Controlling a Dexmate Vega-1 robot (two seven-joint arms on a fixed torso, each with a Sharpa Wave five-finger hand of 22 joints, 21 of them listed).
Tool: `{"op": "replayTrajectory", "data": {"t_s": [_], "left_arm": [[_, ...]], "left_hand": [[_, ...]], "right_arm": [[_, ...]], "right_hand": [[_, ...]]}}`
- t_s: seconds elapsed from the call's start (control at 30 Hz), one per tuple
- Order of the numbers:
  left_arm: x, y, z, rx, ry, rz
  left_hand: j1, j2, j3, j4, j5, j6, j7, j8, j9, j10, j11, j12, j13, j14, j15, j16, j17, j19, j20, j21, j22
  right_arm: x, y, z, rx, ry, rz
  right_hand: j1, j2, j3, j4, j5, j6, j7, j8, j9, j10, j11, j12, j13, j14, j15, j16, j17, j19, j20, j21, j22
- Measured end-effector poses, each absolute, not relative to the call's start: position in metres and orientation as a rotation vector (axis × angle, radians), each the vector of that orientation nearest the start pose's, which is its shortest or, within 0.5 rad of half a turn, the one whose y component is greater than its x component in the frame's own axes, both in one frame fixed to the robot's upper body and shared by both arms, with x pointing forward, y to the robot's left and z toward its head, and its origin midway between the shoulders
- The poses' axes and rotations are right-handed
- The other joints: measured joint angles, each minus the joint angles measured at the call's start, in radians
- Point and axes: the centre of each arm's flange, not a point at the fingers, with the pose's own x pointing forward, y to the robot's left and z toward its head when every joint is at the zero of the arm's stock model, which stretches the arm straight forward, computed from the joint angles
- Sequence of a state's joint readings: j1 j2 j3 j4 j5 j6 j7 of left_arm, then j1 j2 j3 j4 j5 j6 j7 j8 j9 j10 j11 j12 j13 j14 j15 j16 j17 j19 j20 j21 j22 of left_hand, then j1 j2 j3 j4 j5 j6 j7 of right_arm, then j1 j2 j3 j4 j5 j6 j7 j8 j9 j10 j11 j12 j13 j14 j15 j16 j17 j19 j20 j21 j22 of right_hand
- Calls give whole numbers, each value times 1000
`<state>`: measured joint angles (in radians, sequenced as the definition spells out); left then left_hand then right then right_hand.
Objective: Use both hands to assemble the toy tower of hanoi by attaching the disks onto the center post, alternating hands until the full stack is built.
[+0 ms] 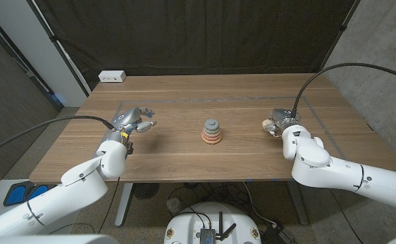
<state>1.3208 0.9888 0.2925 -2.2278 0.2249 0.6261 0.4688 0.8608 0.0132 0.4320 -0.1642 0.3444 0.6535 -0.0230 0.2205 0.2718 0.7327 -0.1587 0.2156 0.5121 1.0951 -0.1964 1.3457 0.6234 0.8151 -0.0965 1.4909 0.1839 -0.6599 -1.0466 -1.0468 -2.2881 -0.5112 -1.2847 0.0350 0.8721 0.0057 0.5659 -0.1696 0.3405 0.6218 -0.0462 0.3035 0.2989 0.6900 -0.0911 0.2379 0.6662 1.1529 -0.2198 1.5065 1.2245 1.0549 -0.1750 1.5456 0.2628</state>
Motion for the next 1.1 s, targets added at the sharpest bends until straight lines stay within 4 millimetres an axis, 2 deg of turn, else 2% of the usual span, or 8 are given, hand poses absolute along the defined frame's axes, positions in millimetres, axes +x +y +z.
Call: {"op": "replayTrajectory", "data": {"t_s": [0.17, 1.1], "left_arm": [[487, 302, -44, 1105, -466, 383], [485, 299, -37, 1114, -511, 395]], "left_hand": [[0, 0, 6, 0, 0, 0, 0, 0, 0, 5, 5, 0, 0, 0, 0, 0, 0, 0, 0, 0, 0], [-4, -4, 17, -3, 0, 5, -5, -8, 5, 5, 5, 0, 5, 0, 0, 0, 5, 0, 0, 0, 0]], "right_arm": [[513, -249, -30, -1487, -70, -308], [494, -243, -15, -1468, -226, -212]], "right_hand": [[0, 0, 0, 0, 4, 0, 0, 0, 0, 5, 5, -3, 0, 0, 0, 3, 0, 0, 0, -2, 0], [0, 0, 4, -4, 8, 4, 4, 4, -9, 11, 11, -12, 9, 9, -2, 10, 0, 14, -7, -4, 0]]}}
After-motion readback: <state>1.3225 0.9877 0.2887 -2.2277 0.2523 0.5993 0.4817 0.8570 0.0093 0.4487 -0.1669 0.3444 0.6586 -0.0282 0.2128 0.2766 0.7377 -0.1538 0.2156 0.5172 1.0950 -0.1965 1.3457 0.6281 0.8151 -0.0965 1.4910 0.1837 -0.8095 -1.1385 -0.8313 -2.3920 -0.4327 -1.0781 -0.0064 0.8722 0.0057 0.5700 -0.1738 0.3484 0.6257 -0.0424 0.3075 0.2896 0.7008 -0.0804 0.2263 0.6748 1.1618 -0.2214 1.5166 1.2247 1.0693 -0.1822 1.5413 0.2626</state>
